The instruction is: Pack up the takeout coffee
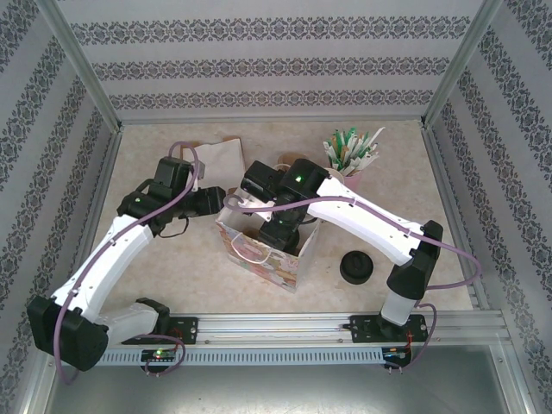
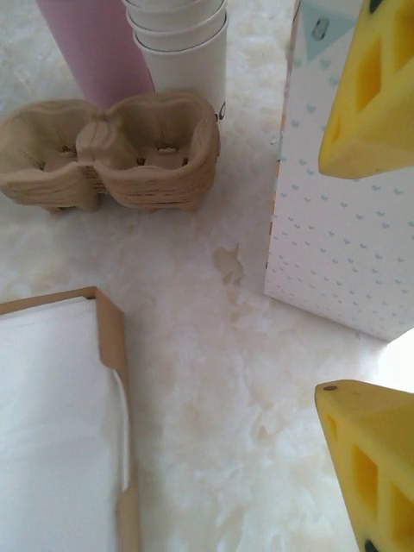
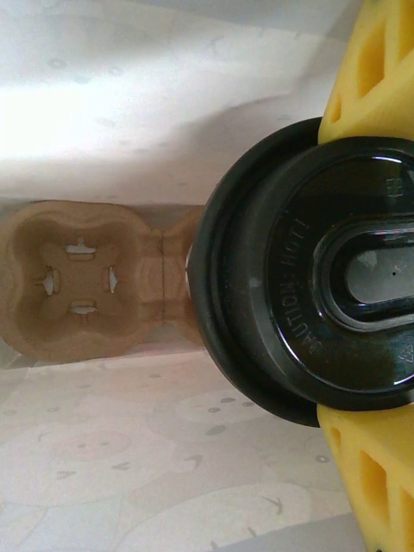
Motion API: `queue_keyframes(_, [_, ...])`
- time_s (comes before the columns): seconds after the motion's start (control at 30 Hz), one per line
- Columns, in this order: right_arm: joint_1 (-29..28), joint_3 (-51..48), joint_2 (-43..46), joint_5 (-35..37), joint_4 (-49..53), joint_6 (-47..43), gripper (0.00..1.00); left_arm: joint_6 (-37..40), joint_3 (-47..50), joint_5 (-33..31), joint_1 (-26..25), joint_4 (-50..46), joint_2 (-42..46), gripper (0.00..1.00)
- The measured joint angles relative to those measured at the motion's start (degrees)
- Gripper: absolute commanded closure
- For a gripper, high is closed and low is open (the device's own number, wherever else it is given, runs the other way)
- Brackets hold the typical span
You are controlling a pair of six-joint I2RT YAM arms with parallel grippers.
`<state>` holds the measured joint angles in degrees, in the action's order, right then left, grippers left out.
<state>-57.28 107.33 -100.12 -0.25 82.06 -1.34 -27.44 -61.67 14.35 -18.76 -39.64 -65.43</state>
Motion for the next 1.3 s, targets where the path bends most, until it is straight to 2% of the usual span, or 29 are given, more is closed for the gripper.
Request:
queue_keyframes(0.4, [-0.63, -3.76, 0.22, 0.42, -1.16, 2.29, 0.47, 1.38, -6.03, -1.9, 0.0, -6.34, 1.33, 0.22])
queue_keyframes(0.63, [-0.63, -5.84, 1.29, 0.72, -2.86, 2.47, 0.47, 3.04, -8.9, 2.1, 0.0, -7.48, 2.47, 0.16])
queue_keyframes(0.97, [-0.59, -8.81, 1.79, 0.87, -4.94, 1.9, 0.47, 5.86, -9.55, 8.81, 0.0, -8.61, 2.78, 0.17])
queue_keyframes(1.3, [-0.17, -11.5, 1.86, 0.85, -6.93, 0.68, 0.48, 7.41, -9.62, 12.22, 0.0, -9.53, 2.71, 0.17])
